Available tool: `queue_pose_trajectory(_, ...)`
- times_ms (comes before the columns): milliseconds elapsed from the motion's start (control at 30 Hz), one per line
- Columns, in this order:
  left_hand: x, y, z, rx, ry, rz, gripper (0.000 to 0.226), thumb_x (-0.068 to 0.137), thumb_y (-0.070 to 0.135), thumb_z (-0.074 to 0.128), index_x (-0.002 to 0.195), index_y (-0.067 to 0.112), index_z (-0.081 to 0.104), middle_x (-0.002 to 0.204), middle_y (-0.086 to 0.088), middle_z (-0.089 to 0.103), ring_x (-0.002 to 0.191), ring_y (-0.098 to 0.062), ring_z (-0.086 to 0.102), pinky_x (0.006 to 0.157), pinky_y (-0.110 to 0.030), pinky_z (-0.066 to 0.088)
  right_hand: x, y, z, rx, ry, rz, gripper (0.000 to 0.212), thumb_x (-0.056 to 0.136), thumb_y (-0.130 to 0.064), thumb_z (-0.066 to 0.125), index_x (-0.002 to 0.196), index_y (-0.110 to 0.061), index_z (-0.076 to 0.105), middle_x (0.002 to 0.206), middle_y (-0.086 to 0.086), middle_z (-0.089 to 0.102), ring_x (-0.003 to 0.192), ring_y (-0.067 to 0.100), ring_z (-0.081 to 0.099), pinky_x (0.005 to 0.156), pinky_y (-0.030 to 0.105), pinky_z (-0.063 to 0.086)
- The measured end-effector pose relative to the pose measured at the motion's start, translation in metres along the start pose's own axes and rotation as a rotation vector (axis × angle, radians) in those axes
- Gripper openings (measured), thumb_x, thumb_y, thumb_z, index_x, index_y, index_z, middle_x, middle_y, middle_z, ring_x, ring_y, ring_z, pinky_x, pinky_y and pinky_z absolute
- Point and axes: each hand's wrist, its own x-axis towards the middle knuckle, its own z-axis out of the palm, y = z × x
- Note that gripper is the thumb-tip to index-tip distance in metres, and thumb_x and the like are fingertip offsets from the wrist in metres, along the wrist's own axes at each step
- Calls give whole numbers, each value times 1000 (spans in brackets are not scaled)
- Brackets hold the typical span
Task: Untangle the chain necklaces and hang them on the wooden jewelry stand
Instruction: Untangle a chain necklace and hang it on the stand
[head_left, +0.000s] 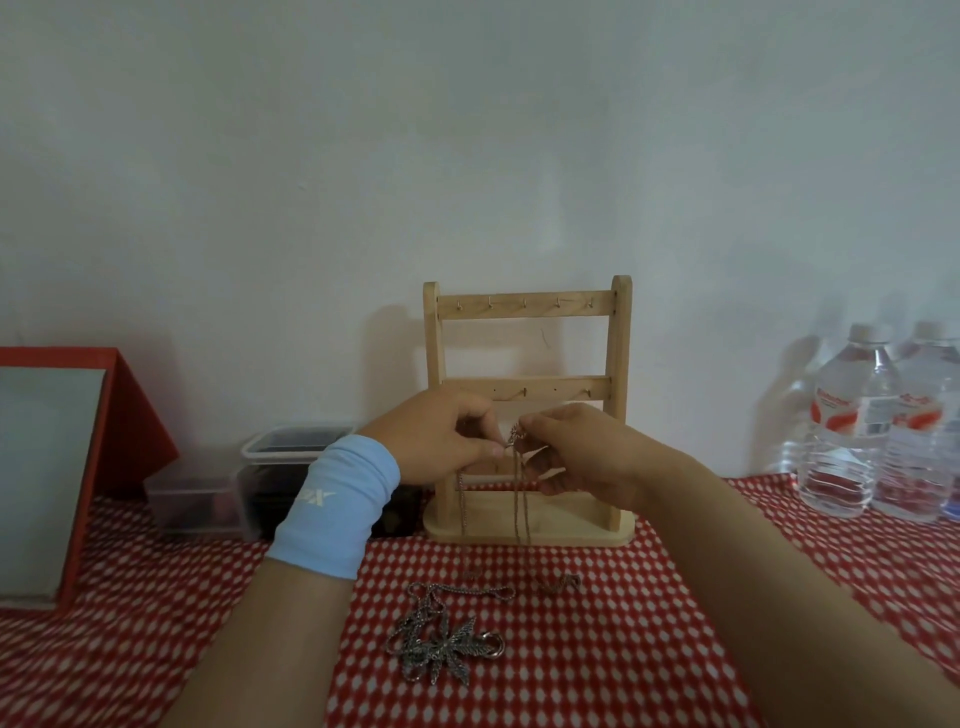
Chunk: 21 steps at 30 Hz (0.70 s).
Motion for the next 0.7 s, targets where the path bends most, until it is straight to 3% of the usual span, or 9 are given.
queue_pose_trajectory(167, -1, -1, -4, -37, 185, 11, 5, 91, 20, 64, 87, 18, 65, 86, 9, 64, 81, -6, 60, 72, -21, 45, -3, -5, 3, 151, -122, -38, 27, 109, -27, 43, 101, -9, 62, 83, 5, 61, 69, 17, 61, 69, 33, 50)
queue_pose_trajectory(300, -2, 0, -6, -140, 135, 9, 4, 92, 14, 62, 89, 14, 63, 82, -2, 70, 75, -14, 70, 77, -30, 55, -8, -7, -5, 19, -125, -98, 24, 106, -24, 53, 95, -9, 68, 79, 0, 67, 66, 12, 61, 61, 24, 52)
queue_pose_trajectory(433, -1, 3, -4, -169, 96, 19, 7, 92, 13, 62, 86, 17, 62, 75, -3, 67, 67, -11, 65, 81, -40, 55, -11, -8, -11, -86, -186, -66, 20, 101, -19, 62, 88, -8, 73, 80, 2, 73, 62, 11, 61, 57, 24, 54)
queue_pose_trajectory(600, -2, 6, -5, -214, 34, 2, 9, 91, 11, 64, 84, 15, 62, 85, -10, 69, 81, -27, 69, 83, -44, 58, -9, -11, -11, 18, 18, -83, 15, 96, -19, 66, 88, -8, 74, 80, 1, 70, 58, 11, 55, 53, 26, 49)
queue_pose_trajectory(700, -3, 6, -4, -177, -15, 9, 9, 90, 11, 65, 83, 15, 62, 88, -16, 71, 77, -26, 68, 84, -48, 57, -6, -10, -1, -10, 127, -103, 20, 95, -19, 66, 95, -2, 76, 81, 1, 70, 56, 11, 53, 52, 26, 48)
